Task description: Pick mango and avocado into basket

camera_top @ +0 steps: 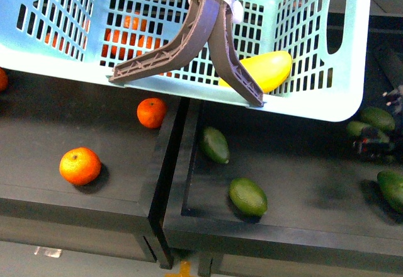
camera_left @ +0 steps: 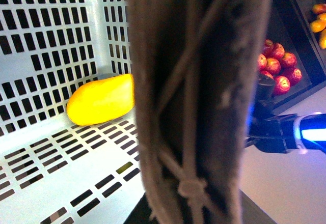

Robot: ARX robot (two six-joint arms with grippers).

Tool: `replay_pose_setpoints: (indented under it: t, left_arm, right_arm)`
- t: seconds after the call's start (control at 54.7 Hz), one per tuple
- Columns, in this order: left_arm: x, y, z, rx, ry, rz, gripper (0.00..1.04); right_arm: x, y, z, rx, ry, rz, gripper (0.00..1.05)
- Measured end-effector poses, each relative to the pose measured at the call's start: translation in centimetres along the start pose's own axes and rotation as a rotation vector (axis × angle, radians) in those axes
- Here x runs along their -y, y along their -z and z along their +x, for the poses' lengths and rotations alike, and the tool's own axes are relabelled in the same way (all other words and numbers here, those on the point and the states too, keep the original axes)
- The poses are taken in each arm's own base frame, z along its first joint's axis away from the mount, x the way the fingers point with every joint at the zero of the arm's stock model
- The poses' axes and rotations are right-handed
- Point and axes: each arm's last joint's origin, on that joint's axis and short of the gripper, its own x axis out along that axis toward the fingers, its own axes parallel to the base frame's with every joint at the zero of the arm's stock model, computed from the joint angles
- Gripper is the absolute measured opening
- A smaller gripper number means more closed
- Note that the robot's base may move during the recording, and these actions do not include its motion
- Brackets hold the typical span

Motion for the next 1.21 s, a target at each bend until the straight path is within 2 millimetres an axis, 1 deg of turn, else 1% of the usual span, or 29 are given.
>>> replay_pose_setpoints:
  t: [0.128,0.183,0.256,0.366,0.402,0.494,0.548,0.567,0.622,0.731,0.786,0.823,0.896,0.914,0.987,1.024,1.188,1.206]
  left_arm:
    - [0.0,0.0,0.0,0.0,0.0,0.0,0.06]
    - [0.0,0.0,0.0,0.0,0.0,0.0,0.06]
    - [0.0,0.0,0.0,0.0,0.0,0.0,0.06]
    - [0.0,0.0,0.0,0.0,0.0,0.0,0.06]
    - [0.0,0.0,0.0,0.0,0.0,0.0,0.06]
    - [0.0,0.0,0.0,0.0,0.0,0.0,0.06]
    - [0.0,0.0,0.0,0.0,0.0,0.0,0.06]
    - [0.0,0.0,0.0,0.0,0.0,0.0,0.06]
    - [0.0,0.0,0.0,0.0,0.0,0.0,0.06]
    - [0.0,0.0,0.0,0.0,0.0,0.0,0.06]
    - [0.0,0.0,0.0,0.0,0.0,0.0,0.06]
    - [0.0,0.0,0.0,0.0,0.0,0.0,0.06]
    - [0.0,0.0,0.0,0.0,0.0,0.0,0.06]
    - [0.0,0.0,0.0,0.0,0.0,0.0,0.06]
    - [0.0,0.0,0.0,0.0,0.0,0.0,0.06]
    - [0.0,0.0,0.0,0.0,0.0,0.0,0.06]
    - [0.0,0.0,0.0,0.0,0.0,0.0,0.06]
    - [0.0,0.0,0.0,0.0,0.0,0.0,0.06]
  right_arm:
    - [0.4,-2.7,-2.7,0.075,0.011,0.025,0.61]
    - [0.6,-3.9,-4.3,0.11,0.01,0.04,0.61]
    - [0.5,-5.0,-6.0,0.141,0.005,0.055,0.61]
    - [-0.3,-7.8,-10.6,0.205,-0.03,0.103,0.61]
    - [-0.8,-8.9,-12.1,0.231,-0.05,0.109,0.61]
    - [-2.2,-10.8,-14.8,0.278,-0.078,0.104,0.61]
    - [-3.7,-12.4,-17.0,0.319,-0.107,0.092,0.61]
    - [-4.6,-13.2,-18.0,0.339,-0.124,0.084,0.61]
    - [-6.4,-14.6,-19.9,0.378,-0.158,0.063,0.61]
    - [-9.5,-16.0,-22.1,0.418,-0.209,0.033,0.61]
    - [-10.8,-16.3,-22.8,0.426,-0.226,0.019,0.61]
    - [-12.5,-16.5,-23.2,0.429,-0.243,0.001,0.61]
    - [-15.0,-16.7,-23.2,0.424,-0.266,-0.026,0.61]
    - [-15.3,-16.7,-23.1,0.423,-0.267,-0.028,0.61]
    - [-17.5,-16.7,-22.5,0.409,-0.275,-0.048,0.61]
    - [-18.2,-16.8,-22.1,0.403,-0.277,-0.054,0.61]
    - [-21.1,-16.4,-19.9,0.366,-0.262,-0.074,0.61]
    - [-21.3,-16.4,-19.8,0.367,-0.256,-0.079,0.63]
